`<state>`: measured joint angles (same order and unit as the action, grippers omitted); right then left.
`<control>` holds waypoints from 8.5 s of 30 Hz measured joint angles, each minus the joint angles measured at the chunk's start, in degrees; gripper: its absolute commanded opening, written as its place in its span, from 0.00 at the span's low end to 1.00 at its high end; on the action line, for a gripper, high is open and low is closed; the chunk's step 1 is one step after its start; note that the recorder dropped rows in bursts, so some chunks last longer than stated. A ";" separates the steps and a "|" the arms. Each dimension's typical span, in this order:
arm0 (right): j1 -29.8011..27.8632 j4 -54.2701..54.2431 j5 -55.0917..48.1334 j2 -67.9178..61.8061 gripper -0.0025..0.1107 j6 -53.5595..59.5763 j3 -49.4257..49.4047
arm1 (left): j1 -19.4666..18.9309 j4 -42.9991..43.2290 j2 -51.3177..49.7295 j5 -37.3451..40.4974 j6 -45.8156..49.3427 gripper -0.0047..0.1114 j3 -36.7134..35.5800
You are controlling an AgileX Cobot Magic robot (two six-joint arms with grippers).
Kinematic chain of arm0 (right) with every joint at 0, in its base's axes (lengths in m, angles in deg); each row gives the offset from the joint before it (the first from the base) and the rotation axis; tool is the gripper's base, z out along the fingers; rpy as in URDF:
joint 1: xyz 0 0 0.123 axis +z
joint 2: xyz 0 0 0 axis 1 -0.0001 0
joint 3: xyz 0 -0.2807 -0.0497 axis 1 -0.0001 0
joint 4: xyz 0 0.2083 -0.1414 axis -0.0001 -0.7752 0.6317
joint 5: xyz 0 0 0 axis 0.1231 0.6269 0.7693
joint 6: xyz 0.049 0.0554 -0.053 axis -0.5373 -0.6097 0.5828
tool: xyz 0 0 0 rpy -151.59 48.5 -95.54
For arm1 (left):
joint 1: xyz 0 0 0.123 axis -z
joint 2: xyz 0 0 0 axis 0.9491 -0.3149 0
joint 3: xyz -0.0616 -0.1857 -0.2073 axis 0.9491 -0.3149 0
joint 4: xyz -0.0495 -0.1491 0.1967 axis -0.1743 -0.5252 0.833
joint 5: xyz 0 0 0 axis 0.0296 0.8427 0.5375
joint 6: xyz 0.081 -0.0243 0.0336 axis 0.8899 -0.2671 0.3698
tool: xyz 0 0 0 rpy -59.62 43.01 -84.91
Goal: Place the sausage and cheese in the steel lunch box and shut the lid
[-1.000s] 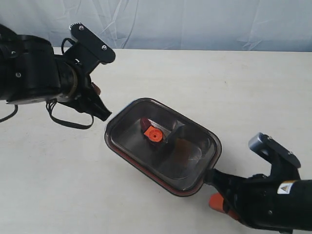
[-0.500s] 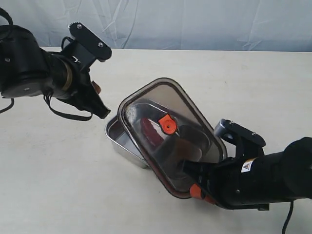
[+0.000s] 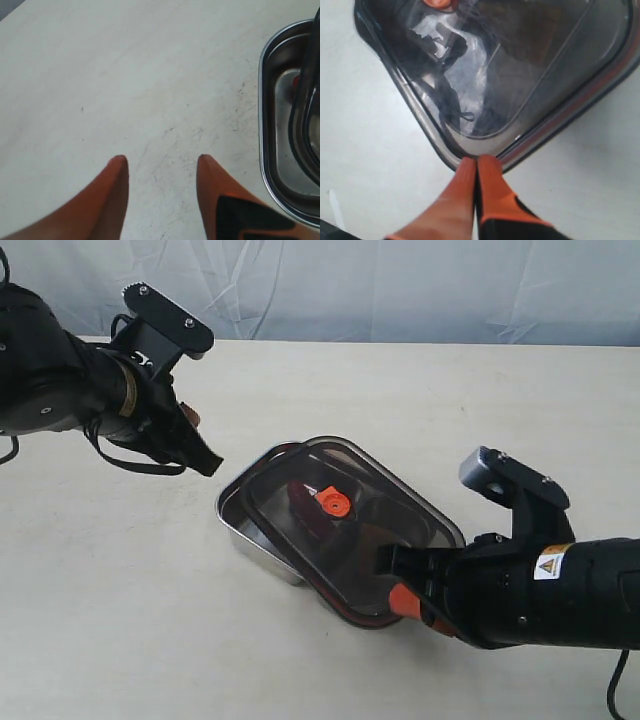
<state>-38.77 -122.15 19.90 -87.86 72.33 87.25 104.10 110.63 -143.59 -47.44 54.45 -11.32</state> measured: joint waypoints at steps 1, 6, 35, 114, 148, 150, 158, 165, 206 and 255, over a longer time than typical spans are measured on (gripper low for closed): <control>0.00 0.42 -0.11 0.82 0.02 -0.26 0.00 | 0.00 0.00 0.00 0.00 0.11 0.41 0.00; 0.00 7.25 -2.92 5.68 0.02 -6.97 0.00 | 0.00 0.00 0.00 -0.45 0.57 0.41 0.00; -10.42 72.13 4.45 -11.00 0.02 -65.58 -1.59 | 0.00 -1.64 -6.79 -11.57 4.38 0.25 2.31; -10.42 78.08 2.07 -17.55 0.02 -56.83 7.97 | 0.22 -10.62 -9.92 0.91 11.98 0.30 3.06; -4.87 78.11 14.68 -12.89 0.02 -55.43 9.66 | 1.09 -9.11 -10.96 -10.20 19.10 0.17 3.15; -4.73 78.21 14.90 -14.03 0.02 -55.43 9.66 | 1.09 -9.39 -10.96 -10.20 19.10 0.17 3.15; -4.73 78.21 14.31 -15.16 0.02 -55.43 10.23 | 1.09 -13.64 -10.96 -7.91 19.70 0.17 3.18; -4.73 78.21 13.36 -15.16 0.02 -55.43 12.32 | 1.09 -15.86 -10.96 -3.79 20.89 0.17 3.18; 4.31 76.65 -0.05 -17.36 0.02 -55.43 12.69 | 5.14 -26.06 -12.66 -7.26 31.70 0.17 3.11; 10.96 58.12 -13.39 -15.02 0.02 -35.33 14.69 | 5.14 -26.90 -12.66 -7.61 31.83 0.17 3.11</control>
<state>-27.81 -64.02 6.51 -102.88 37.00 101.94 109.24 83.73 -156.25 -55.05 86.28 -8.22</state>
